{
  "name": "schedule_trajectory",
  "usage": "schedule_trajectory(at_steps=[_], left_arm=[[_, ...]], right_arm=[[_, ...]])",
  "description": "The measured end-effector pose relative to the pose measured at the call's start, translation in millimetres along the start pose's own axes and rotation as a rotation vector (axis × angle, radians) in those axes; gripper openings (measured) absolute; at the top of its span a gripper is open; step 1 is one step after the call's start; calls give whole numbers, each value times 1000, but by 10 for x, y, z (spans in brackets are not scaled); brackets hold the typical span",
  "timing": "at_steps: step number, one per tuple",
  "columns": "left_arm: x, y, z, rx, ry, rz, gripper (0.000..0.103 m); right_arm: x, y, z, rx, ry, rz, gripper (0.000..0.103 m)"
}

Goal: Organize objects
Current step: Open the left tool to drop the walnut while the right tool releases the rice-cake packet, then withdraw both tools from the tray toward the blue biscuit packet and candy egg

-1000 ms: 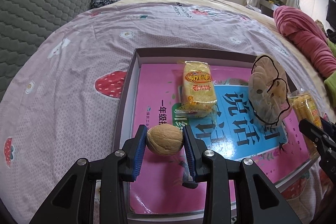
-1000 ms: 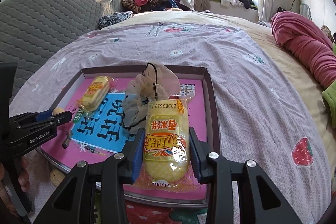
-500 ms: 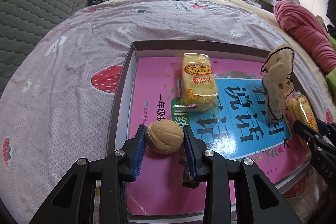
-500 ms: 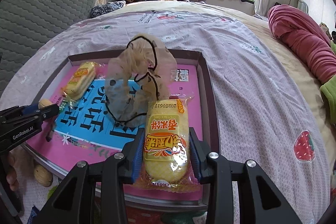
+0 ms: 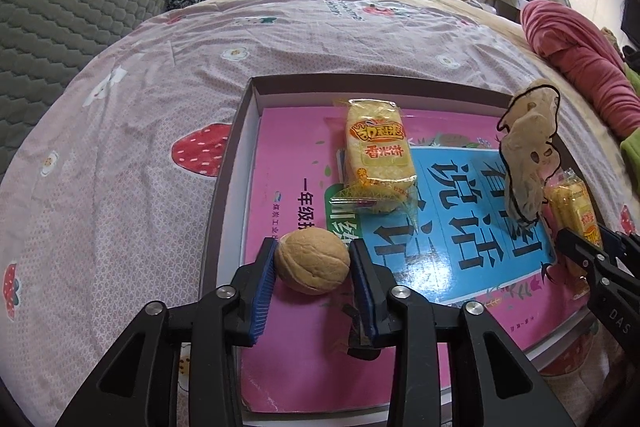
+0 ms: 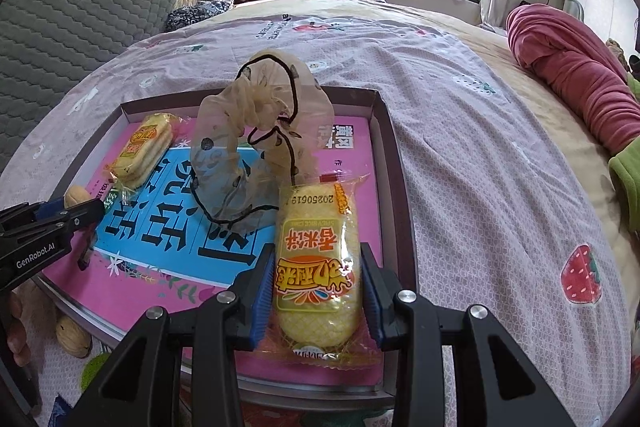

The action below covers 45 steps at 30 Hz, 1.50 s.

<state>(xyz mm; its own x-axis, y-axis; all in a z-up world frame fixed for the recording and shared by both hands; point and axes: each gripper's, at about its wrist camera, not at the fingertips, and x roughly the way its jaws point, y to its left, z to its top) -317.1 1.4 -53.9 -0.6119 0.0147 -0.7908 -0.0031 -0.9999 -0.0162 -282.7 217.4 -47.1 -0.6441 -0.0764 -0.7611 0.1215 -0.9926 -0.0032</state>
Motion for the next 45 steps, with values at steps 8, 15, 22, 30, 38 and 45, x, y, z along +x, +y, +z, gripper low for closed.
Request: schedule_trajectory(at_steps=[8,15,22,30,38,45], left_arm=[[-11,7,-4,5,5,-2,57],[-70,14,24,3,-9,-13,71],[-141,25,56,-2,-23,-20,75],[-205,57,81,-12,-27,-37,82],[-418,17,111,-5,-62,-75,83],[-575,56,140,-20,-86,-73,84]], right_arm=[[-26,-2,18,6,-8,-4,47],[-67,12,39,5,-23,-11,57],[-105,9,59,11,-34,-23,63],[-197,14,83,11,-57,-21,74],[-297,72,107,-10,-82,-21,76],[-497,113,150,-15,-142,-24,83]])
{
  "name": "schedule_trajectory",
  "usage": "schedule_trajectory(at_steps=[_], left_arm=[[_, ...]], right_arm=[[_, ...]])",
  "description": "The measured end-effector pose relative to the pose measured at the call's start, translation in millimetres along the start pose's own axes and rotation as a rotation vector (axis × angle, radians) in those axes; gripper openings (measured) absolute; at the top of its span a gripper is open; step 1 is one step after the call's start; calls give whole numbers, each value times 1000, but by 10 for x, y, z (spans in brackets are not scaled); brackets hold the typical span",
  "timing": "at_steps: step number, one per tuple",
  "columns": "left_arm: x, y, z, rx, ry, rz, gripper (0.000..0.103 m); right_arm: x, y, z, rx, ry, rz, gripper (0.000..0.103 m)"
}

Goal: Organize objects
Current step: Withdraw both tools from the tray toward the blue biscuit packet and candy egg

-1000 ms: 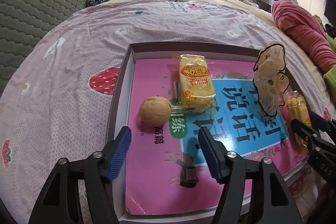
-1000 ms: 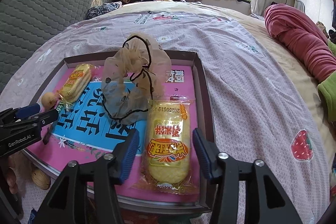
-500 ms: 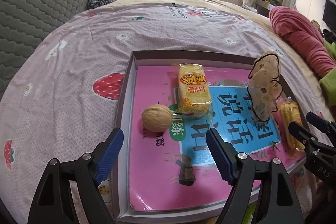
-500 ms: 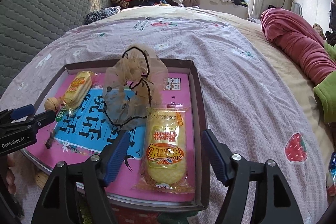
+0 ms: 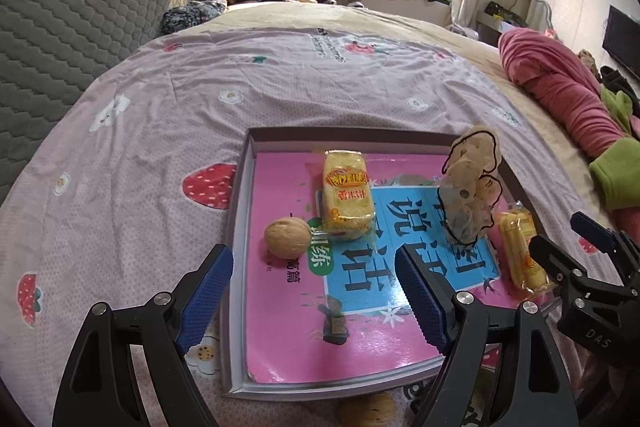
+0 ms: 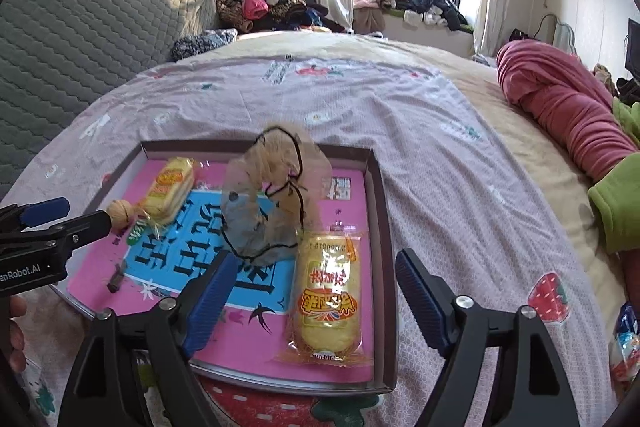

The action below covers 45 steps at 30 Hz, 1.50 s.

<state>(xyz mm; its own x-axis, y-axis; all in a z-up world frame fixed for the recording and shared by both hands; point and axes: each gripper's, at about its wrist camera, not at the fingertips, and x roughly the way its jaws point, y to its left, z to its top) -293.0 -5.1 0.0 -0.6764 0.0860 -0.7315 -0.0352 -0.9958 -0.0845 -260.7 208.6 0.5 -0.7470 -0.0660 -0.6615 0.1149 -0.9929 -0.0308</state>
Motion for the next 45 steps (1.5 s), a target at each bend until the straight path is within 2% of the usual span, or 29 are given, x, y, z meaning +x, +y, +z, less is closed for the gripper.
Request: schedule_trajectory(at_steps=[18,27,33,37,45], left_arm=[[-520,-95,32,25,-97,51,85],[-833,-211,-244,53,-112,89,85],[-1060,-292,-460,67,-120,72,85],[-1175,-336,-674,77,-119,83,85],[-1330,-409,-980,38,-61,75,85]], right_arm=[[-482,218,105,-60,-117,-13,87],[-870,250,111,-77,-178,-52,90],[-1143,199,-130,-61,-178,-18,90],[-1321,153,-334,-75,-162,-32,94],[-1662,7,-579,-117,-128,-80,94]])
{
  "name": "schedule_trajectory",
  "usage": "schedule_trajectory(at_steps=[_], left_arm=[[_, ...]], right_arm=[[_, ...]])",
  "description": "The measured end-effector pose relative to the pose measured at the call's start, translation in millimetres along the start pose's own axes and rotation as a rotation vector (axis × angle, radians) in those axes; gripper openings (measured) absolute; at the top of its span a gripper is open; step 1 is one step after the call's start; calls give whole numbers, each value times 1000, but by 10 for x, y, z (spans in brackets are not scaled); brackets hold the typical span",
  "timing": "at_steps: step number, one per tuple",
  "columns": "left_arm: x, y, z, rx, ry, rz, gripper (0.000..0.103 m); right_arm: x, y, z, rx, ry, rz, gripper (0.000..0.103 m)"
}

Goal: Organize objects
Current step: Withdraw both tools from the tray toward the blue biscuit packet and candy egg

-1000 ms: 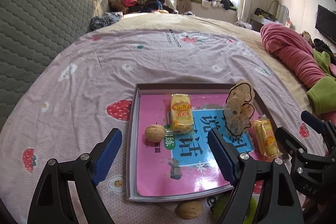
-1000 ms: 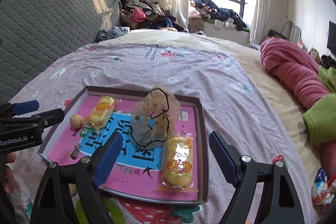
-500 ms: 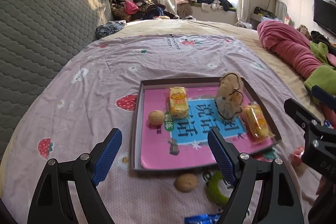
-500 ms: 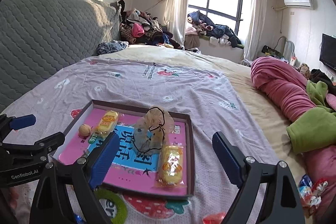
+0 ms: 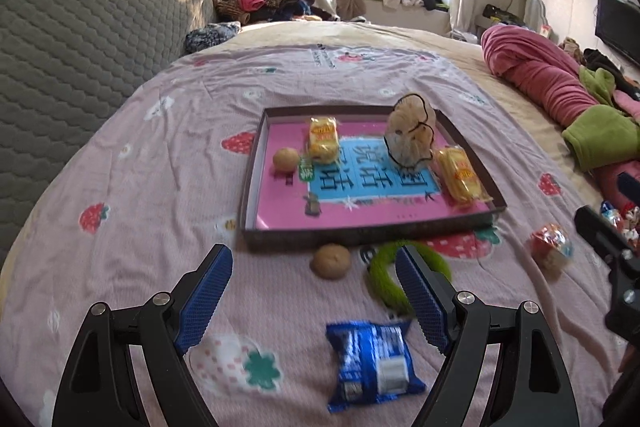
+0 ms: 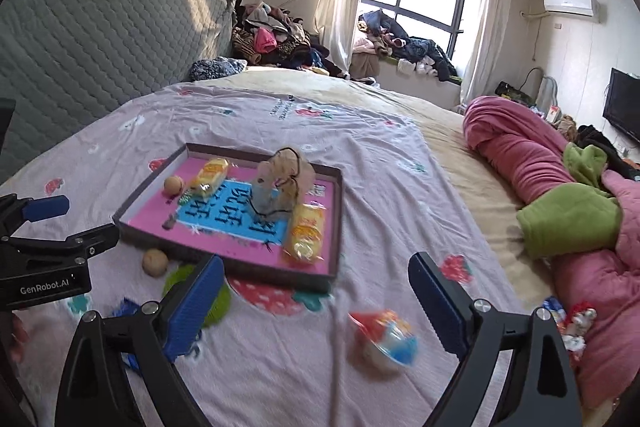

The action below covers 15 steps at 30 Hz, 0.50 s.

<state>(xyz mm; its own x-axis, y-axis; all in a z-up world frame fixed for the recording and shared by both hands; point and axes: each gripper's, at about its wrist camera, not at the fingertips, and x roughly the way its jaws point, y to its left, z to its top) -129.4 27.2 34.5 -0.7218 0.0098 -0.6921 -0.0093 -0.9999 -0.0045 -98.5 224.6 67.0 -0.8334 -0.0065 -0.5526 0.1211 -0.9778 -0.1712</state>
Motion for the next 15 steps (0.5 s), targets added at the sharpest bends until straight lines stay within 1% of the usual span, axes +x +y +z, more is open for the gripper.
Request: schedule_trajectory(at_steps=[6,9,15], left_arm=[[-196,-244,-19,42,2,-14,85],[-269,-356,-1,48,5,-27,85],[-415,-490,43,52,5,-27,85]], right_arm=[[-273,-285,8,14,-8,-30,94],[-391,-445,10,26,-12,-51,94],[-556,-672,15,50,-22,-76,94]])
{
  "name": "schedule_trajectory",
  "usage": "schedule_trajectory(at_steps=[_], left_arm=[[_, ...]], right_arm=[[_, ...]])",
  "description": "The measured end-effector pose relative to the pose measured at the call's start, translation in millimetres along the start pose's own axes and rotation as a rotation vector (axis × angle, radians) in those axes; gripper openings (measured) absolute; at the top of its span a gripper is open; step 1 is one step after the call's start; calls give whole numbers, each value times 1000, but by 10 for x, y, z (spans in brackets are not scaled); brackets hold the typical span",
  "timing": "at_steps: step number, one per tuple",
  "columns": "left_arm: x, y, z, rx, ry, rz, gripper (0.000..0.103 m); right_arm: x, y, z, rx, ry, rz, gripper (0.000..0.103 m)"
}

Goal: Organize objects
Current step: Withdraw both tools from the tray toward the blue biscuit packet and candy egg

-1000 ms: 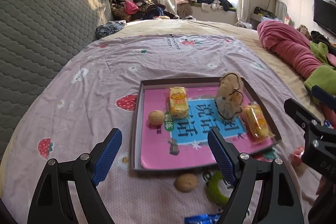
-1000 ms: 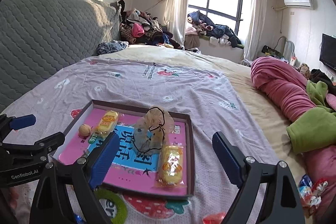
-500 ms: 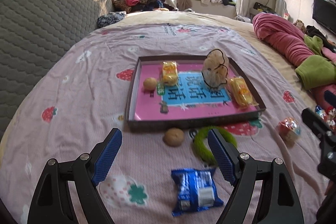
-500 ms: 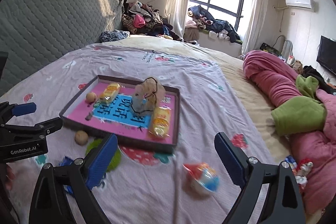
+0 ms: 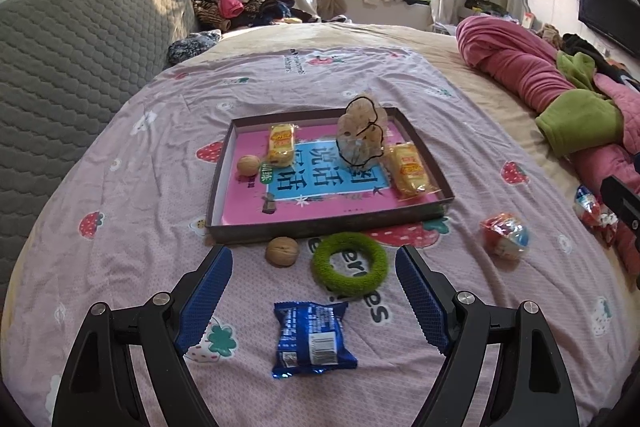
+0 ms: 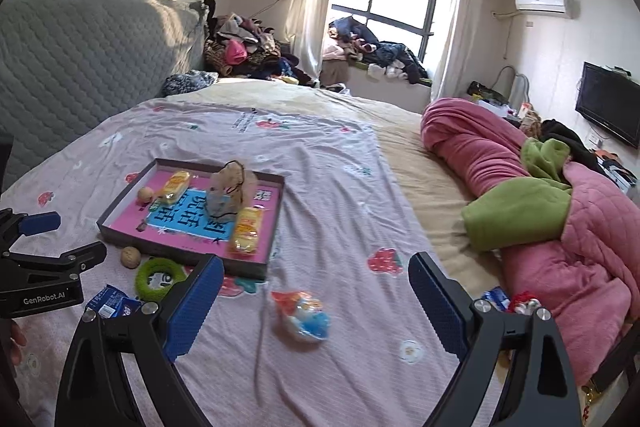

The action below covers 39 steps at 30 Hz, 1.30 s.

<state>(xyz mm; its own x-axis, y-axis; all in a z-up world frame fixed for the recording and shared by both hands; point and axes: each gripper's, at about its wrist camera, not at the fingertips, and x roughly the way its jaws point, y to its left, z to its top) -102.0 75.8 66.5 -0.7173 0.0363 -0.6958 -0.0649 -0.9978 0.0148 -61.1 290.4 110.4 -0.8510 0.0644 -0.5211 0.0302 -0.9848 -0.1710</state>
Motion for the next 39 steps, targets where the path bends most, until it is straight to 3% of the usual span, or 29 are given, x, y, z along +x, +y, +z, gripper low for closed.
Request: schedule_trajectory(at_steps=[14,39], left_arm=[[-397,-109,90,-6,-39,1,85],[261,-70,-210,6,92,8,85]], right_arm=[[-287,-190,-40,17,-25,-7,99],[220,-161,-363,25,88,-9,99]])
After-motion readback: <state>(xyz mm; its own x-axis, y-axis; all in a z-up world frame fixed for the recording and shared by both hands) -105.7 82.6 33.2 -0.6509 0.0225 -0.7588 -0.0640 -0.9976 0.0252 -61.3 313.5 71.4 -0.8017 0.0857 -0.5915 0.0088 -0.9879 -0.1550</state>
